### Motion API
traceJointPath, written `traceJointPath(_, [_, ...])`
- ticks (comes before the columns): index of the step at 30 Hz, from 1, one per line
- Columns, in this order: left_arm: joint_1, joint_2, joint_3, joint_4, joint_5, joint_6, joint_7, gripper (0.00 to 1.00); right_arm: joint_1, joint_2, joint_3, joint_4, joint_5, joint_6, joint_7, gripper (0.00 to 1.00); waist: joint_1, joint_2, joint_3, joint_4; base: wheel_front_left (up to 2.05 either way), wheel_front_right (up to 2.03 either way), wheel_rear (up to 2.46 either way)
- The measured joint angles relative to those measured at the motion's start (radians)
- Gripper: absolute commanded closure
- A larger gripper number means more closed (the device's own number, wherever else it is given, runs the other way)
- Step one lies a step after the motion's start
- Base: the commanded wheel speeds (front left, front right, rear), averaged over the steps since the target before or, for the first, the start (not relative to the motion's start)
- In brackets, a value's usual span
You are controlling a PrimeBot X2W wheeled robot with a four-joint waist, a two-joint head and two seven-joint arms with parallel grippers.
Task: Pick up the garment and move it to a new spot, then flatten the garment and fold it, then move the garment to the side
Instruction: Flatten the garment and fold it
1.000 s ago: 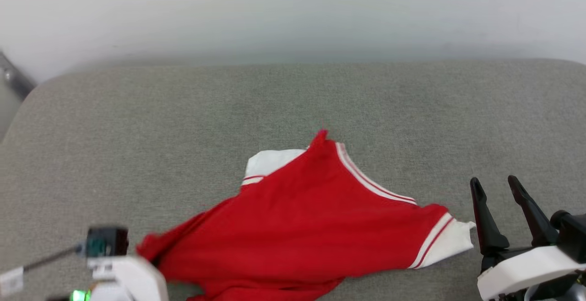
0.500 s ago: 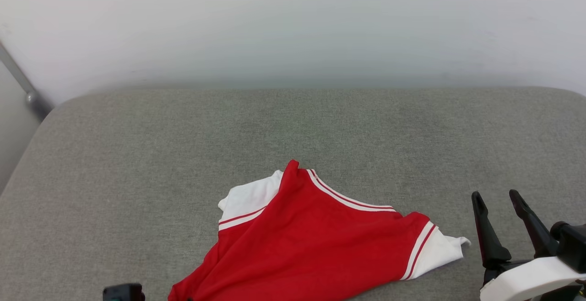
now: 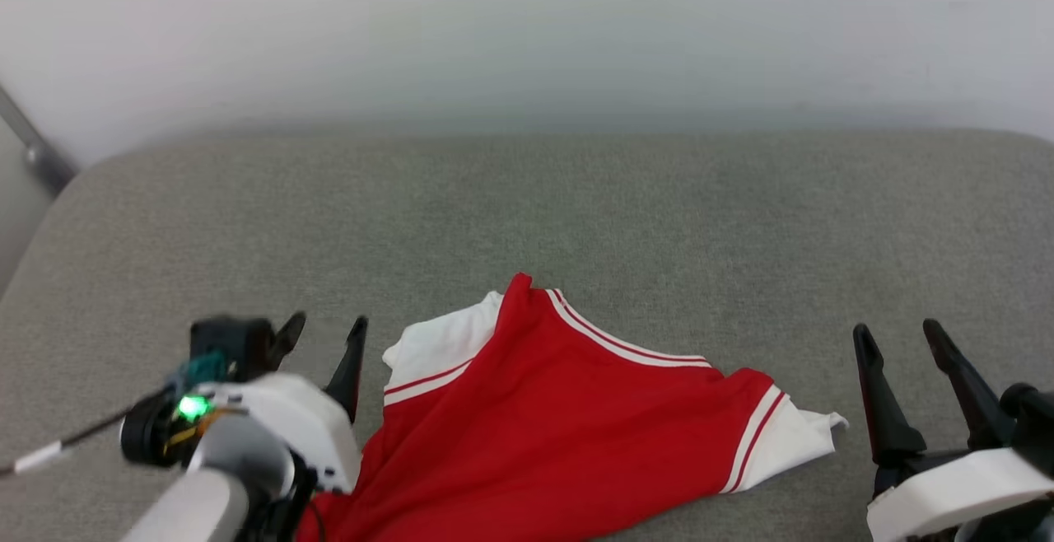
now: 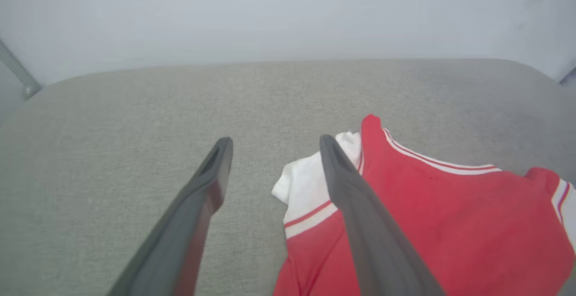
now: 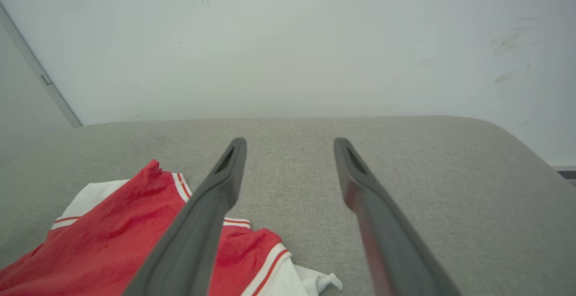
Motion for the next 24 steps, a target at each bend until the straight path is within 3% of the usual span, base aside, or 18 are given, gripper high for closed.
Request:
traceJointPath(11, [-0.322, -0.026, -0.104, 0.312, -0.071, -0.234, 0.262, 0.00, -0.064, 0.000, 0.018, 0.022, 0.008, 0.000, -0.021, 0.00, 0.0001, 0.0000, 0.131, -0.062, 0.00, 0.00, 0.00])
traceJointPath(22, [-0.463, -0.043, -0.211, 0.538, -0.064, -0.317, 0.505, 0.00, -0.099, 0.000, 0.021, 0.053, 0.017, 0.000, -0.042, 0.00, 0.0000, 0.0000, 0.214, -0.115, 0.00, 0.00, 0.00])
traceJointPath(24, [-0.481, -0.047, -0.224, 0.555, -0.067, -0.328, 0.538, 0.66, -0.102, 0.000, 0.021, 0.058, 0.018, 0.000, -0.046, 0.00, 0.0000, 0.0000, 0.218, -0.117, 0.00, 0.00, 0.00])
